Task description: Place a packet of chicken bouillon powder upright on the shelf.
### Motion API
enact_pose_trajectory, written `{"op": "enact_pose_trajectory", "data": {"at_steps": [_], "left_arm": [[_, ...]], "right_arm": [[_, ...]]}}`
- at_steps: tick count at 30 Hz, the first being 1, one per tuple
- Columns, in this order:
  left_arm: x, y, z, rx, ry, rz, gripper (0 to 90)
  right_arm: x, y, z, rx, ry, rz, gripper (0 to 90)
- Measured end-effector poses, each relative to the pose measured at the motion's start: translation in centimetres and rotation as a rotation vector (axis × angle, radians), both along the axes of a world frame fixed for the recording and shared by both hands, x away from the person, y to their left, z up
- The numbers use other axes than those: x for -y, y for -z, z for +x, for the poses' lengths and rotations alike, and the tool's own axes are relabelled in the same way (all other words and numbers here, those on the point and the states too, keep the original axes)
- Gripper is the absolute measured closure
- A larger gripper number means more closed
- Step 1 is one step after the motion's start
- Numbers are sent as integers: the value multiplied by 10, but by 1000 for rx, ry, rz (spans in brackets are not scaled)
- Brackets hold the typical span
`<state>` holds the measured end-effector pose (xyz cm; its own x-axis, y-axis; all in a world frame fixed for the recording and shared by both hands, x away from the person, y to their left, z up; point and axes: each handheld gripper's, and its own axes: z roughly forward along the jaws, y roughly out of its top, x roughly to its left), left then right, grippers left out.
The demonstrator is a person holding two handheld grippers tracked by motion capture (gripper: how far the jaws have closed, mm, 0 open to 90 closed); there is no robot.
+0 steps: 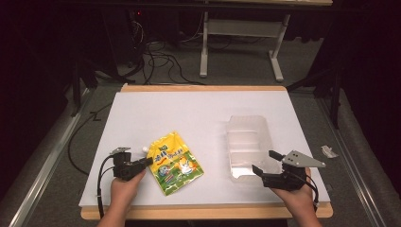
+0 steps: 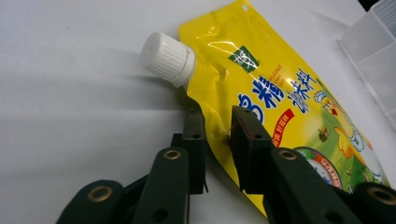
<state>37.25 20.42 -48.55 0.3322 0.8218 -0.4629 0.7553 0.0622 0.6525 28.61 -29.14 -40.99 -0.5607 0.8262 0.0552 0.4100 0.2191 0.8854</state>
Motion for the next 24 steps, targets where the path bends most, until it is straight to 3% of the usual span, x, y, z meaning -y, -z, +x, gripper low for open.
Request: {"op": "enact_pose_trajectory", "data": {"at_steps": [2,3,4,5,14,19,24], "left_arm": [[4,-2,-1,12,1,21,799],[11,-2,-2,25,-56,-22,816],[8,-4,-3,30,-1,43,846],[10,-5,-3,36,3,61,886],[20,-10,-7,90,14,152,900],[27,-15,-11,152,8,200,900],[31,-19,-15,194,2,219,900]], "right_arm": [[0,0,0,0,1,-1,157],[0,0,0,0,1,-2,157],[0,0,0,0,1,-2,158],[0,0,0,-1,1,-3,158],[1,0,-1,-2,9,-2,159],[0,0,-2,-5,14,2,168],[0,0,-1,1,11,-3,169]]}}
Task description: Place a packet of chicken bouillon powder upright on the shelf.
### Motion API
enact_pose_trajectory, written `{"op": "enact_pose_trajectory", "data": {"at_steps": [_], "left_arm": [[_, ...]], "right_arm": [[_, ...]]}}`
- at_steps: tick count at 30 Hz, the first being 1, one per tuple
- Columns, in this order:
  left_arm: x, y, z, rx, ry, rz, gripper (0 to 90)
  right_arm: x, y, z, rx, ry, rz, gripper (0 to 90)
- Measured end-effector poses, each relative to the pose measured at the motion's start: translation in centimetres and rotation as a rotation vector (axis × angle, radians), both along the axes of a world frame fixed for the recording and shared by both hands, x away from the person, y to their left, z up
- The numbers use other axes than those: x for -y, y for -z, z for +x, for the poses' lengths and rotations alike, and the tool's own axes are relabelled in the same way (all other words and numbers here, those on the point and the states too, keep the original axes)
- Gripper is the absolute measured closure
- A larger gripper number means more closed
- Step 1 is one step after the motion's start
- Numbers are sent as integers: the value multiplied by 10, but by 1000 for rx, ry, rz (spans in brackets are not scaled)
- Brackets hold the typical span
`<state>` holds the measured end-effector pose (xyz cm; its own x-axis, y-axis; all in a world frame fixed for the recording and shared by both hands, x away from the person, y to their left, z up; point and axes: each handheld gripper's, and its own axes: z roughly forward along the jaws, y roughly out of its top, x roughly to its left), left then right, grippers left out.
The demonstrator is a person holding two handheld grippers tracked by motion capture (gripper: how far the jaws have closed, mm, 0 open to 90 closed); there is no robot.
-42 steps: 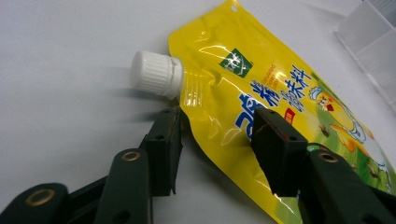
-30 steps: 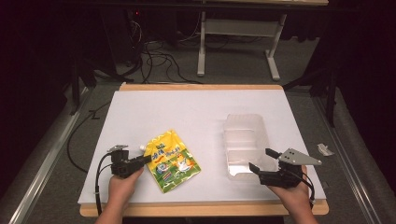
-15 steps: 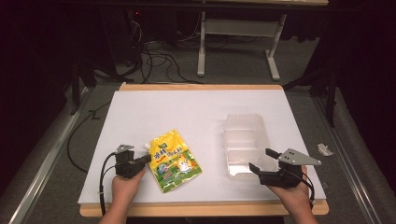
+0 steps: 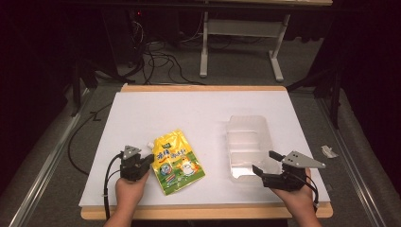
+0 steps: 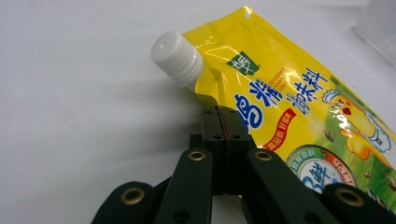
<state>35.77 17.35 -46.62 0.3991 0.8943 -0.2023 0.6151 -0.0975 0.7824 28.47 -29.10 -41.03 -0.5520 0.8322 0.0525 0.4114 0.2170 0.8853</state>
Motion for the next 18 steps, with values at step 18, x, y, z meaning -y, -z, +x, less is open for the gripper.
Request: {"op": "enact_pose_trajectory", "data": {"at_steps": [18], "left_arm": [[13,-27,-20,194,32,32,900]], "right_arm": [[-6,-5,-8,33,4,-1,155]]}}
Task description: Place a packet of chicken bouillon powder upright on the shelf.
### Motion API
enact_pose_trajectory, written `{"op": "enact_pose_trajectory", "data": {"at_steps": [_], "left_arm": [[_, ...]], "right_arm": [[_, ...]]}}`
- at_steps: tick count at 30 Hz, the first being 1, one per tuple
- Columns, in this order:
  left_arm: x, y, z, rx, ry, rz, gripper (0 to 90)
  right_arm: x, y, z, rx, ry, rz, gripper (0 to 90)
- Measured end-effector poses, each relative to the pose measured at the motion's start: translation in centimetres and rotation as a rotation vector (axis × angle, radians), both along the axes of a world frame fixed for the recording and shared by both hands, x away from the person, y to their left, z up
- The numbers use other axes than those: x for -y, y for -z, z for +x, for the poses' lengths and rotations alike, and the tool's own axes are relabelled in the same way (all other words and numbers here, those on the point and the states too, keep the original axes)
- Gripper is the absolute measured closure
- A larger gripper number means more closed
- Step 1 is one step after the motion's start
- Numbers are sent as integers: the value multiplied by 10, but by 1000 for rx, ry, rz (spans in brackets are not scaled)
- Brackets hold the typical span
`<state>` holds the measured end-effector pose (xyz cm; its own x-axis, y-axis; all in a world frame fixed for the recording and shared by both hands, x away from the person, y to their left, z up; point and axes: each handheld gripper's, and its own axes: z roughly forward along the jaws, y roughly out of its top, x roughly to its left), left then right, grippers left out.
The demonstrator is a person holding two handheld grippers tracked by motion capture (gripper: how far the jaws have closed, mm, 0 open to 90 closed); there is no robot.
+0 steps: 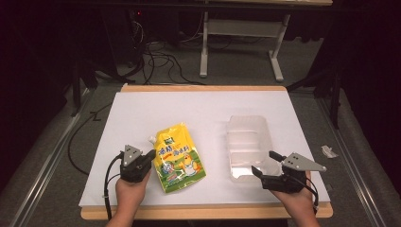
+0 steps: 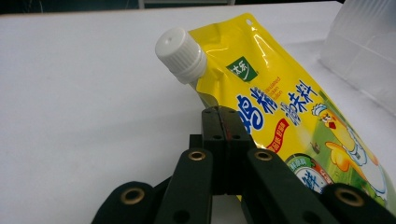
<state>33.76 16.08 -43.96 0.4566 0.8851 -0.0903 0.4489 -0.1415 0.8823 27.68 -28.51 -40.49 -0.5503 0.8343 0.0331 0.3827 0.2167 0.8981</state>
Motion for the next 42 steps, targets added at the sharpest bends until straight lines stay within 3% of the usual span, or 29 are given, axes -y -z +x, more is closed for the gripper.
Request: {"op": "enact_pose_trajectory", "data": {"at_steps": [4,12,22,28,33,42], "left_arm": [[5,-6,-6,58,20,27,900],[15,-21,-22,156,48,42,900],[26,-32,-40,242,86,57,900],[32,-39,-50,286,121,60,900],[40,-44,-62,336,161,82,900],[47,-47,-71,373,193,100,900]], "right_arm": [[-4,-2,-2,7,-13,15,143],[-21,-5,-3,3,-53,14,105],[-48,-11,1,-25,-99,54,42],[-72,-16,15,-72,-133,79,32],[-91,-18,26,-84,-151,79,26],[-121,-24,49,-99,-180,84,28]]}}
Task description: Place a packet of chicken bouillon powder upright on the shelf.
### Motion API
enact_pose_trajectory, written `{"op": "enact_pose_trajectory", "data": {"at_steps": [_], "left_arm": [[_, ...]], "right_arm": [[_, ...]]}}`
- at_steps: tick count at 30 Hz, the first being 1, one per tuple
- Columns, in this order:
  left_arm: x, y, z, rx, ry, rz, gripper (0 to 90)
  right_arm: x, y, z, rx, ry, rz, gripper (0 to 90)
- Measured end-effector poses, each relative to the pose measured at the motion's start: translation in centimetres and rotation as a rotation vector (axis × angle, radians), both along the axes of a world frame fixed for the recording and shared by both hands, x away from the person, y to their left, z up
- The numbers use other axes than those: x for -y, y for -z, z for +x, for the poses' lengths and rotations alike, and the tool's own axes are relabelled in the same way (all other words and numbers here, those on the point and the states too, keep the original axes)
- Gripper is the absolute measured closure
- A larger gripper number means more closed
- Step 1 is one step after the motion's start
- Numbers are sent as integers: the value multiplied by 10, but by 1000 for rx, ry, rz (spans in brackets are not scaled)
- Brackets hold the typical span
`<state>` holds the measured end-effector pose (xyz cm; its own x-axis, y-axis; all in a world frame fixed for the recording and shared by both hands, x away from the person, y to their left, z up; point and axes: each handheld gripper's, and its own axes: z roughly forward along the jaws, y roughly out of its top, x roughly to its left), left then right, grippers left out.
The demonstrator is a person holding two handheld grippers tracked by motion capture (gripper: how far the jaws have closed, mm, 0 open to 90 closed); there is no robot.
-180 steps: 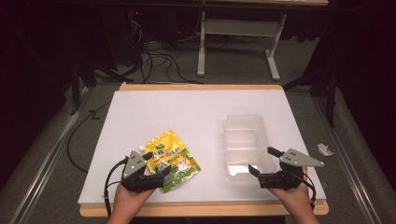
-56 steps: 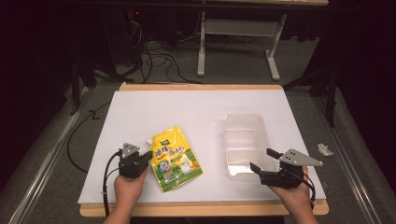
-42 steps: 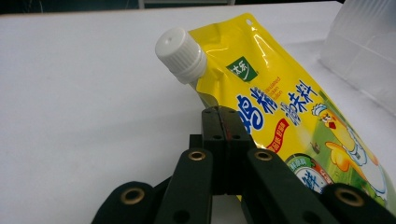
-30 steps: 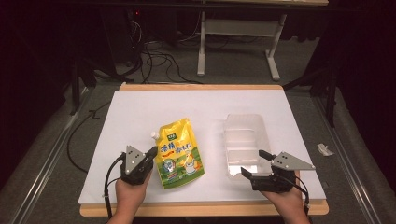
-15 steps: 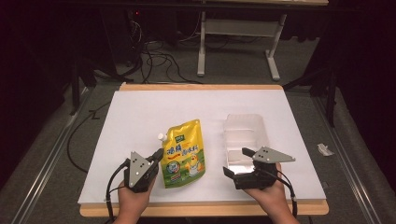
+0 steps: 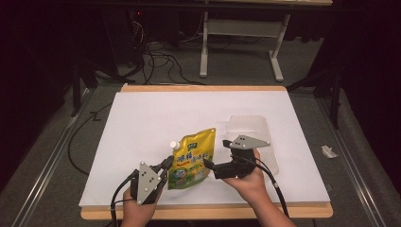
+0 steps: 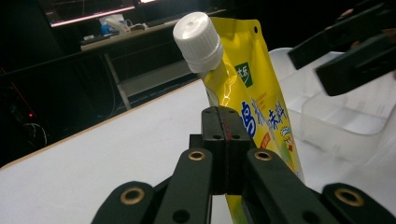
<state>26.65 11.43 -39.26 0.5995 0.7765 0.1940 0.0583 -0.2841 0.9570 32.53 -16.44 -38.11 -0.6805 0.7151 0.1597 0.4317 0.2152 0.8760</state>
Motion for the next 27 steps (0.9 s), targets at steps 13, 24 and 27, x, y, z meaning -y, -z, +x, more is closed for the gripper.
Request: {"op": "enact_pose_trajectory", "data": {"at_steps": [13,24,27], "left_arm": [[3,-1,-6,39,35,30,900],[-2,-1,14,-3,4,-3,900],[-3,1,20,-12,3,-7,900]], "right_arm": [[-17,6,16,-49,-24,25,145],[-6,6,12,-63,16,68,566],[-1,6,11,-47,14,72,665]]}}
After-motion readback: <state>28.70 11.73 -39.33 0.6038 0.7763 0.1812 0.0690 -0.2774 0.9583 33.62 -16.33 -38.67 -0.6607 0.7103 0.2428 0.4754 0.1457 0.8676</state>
